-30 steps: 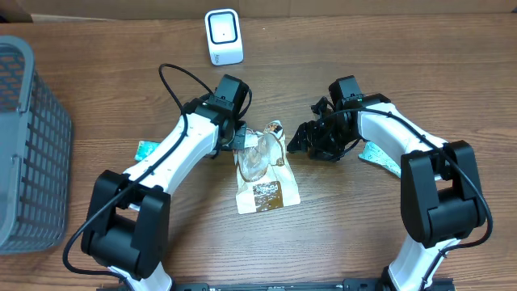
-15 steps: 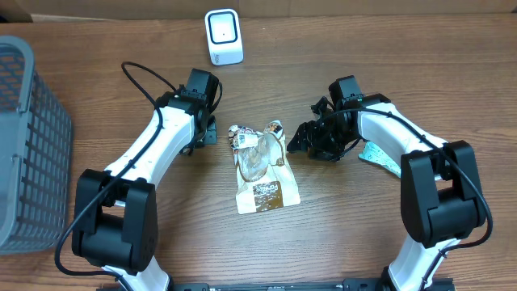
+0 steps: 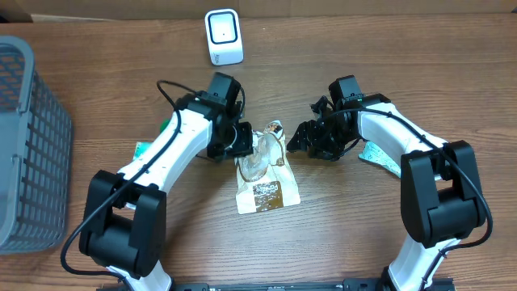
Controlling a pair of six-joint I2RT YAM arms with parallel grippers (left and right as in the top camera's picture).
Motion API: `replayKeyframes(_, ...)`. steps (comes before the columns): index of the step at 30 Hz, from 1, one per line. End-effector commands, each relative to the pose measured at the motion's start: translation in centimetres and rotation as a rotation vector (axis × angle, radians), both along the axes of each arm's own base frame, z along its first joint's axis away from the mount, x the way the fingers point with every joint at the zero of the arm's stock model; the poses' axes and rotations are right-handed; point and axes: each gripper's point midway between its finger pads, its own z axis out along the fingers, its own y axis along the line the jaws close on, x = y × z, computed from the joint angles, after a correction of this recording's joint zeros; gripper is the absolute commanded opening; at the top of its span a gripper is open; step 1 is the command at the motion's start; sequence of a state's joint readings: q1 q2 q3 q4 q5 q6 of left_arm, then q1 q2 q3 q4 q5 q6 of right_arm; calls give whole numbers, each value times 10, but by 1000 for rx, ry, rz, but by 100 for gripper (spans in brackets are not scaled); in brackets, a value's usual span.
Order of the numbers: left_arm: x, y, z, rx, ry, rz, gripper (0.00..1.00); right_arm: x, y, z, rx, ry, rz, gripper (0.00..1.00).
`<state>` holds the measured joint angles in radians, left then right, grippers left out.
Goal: Scan the item barcode
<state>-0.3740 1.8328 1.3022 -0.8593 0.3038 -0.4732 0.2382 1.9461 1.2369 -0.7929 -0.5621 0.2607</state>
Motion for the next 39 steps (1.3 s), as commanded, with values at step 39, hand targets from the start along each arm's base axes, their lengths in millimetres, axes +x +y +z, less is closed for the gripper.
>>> replayKeyframes(39, -47, 4, -80, 0, 344, 188, 4, -76, 44, -24, 181, 188, 69, 67)
